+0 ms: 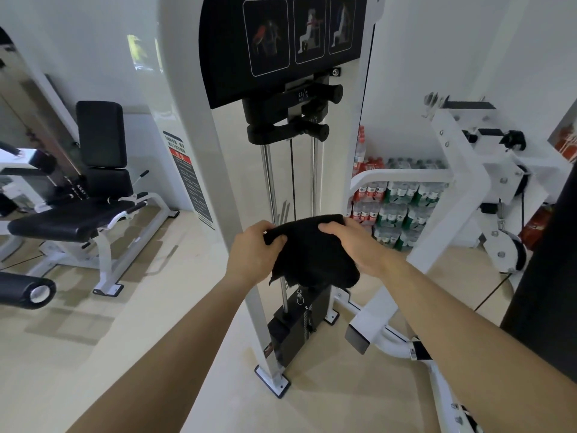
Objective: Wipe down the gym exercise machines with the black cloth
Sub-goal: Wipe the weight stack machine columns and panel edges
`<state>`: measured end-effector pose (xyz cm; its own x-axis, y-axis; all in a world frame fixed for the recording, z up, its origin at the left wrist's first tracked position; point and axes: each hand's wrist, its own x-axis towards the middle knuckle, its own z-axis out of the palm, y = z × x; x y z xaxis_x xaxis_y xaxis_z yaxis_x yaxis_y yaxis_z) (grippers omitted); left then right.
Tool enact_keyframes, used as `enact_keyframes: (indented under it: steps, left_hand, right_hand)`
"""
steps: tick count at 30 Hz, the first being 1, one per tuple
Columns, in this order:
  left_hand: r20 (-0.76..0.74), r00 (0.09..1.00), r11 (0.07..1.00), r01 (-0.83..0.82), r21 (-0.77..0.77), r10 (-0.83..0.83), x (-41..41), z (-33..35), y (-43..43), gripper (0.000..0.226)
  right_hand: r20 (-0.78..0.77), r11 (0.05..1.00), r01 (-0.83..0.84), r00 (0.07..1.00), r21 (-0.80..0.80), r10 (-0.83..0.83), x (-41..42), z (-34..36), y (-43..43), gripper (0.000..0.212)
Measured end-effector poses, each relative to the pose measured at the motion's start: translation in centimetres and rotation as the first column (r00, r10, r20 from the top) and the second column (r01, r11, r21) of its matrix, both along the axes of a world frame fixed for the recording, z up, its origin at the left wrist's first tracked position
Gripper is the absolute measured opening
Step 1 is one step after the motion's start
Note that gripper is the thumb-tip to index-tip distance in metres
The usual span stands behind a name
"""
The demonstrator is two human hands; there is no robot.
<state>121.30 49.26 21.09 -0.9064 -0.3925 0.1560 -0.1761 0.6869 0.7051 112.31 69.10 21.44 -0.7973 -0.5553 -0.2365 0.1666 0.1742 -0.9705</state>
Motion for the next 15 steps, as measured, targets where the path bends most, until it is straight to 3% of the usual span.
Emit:
enact_keyframes:
  steps: [3,7,11,15]
  left_hand:
    - [-0.011,0.997,0.997,-0.072,0.032,0.073,0.0,0.3,-0.7,0.015]
    - [0.007,0.995,0.994,-0.103,0.037,0.103,0.2,0.8,-1.3,0.02]
    - [0.03,0.998,0.998,-0.049,-0.041,0.05,0.2,2.4,-1.0,0.022]
    - [-0.15,0.983,0.976,-0.131,-0.175,0.105,1.8,5.3,-2.4,0.012]
  right_hand:
    - [-0.001,0.999,-0.022,1.0,-0.046,0.022,0.2,0.5,-0.8,0.028]
    - [0.127,0.993,-0.025,0.991,-0.115,0.04,0.5,1.3,-1.8,0.033]
    - [0.118,0.995,-0.002,0.993,-0.101,0.014,0.4,2.4,-3.8,0.033]
    - [0.059,0.973,0.174,0.984,-0.153,-0.166,-0.6,5.2,-6.1,0.033]
